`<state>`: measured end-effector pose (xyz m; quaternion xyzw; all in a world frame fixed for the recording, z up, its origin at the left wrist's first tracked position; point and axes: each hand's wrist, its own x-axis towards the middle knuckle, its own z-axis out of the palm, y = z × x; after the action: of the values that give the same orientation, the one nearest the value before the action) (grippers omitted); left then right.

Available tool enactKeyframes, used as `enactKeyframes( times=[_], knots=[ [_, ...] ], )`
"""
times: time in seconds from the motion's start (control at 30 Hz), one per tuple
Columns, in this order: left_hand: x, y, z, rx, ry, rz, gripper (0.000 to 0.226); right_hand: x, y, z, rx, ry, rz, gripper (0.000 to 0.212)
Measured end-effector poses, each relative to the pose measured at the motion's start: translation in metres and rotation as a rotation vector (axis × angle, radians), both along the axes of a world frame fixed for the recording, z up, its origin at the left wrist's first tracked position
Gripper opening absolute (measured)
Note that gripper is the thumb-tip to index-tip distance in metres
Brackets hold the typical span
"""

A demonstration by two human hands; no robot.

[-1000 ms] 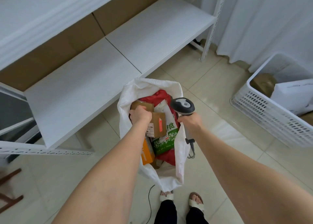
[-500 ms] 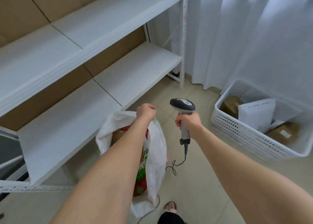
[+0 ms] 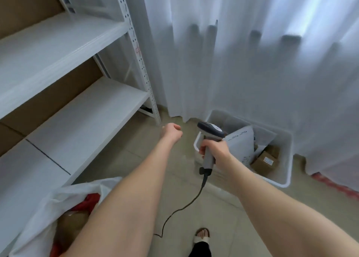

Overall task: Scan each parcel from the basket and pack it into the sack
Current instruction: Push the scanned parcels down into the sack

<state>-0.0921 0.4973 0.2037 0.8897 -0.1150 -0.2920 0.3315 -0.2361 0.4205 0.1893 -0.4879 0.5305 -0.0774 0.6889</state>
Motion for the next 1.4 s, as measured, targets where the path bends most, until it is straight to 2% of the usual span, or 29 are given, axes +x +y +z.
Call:
enactKeyframes(
  times=[0.27,0.5,0.6,0.7,1.0,1.27,1.33,1.4],
  knots=[
    [-0.015,-0.155,-0.043,0.058,0.048,-0.138,0.025,-0.029,-0.135,-0.043,0.083,0.048,-0.197,0.003],
    [-0.025,-0.251,-0.096,0.128,0.076,-0.146,0.023,-0.034,-0.221,-0.109,0.239,0.041,-0.278,0.026],
    [-0.028,-0.272,-0.125,0.161,0.114,-0.124,0.023,-0.031,-0.249,-0.132,0.247,0.068,-0.348,0.021],
    [-0.03,-0.287,-0.145,0.18,0.144,-0.115,0.025,-0.027,-0.273,-0.149,0.259,0.099,-0.428,0.007],
    [-0.011,-0.337,-0.229,0.261,0.164,-0.187,0.03,0.003,-0.319,-0.215,0.36,0.075,-0.544,0.007],
    [-0.016,-0.374,-0.337,0.34,0.2,-0.317,0.045,0.002,-0.365,-0.302,0.35,0.13,-0.663,0.008],
    [-0.015,-0.378,-0.36,0.345,0.192,-0.33,0.055,0.002,-0.373,-0.321,0.349,0.136,-0.673,0.008],
    [-0.012,-0.385,-0.384,0.347,0.198,-0.346,0.075,0.001,-0.38,-0.341,0.346,0.135,-0.678,0.007]
  ],
)
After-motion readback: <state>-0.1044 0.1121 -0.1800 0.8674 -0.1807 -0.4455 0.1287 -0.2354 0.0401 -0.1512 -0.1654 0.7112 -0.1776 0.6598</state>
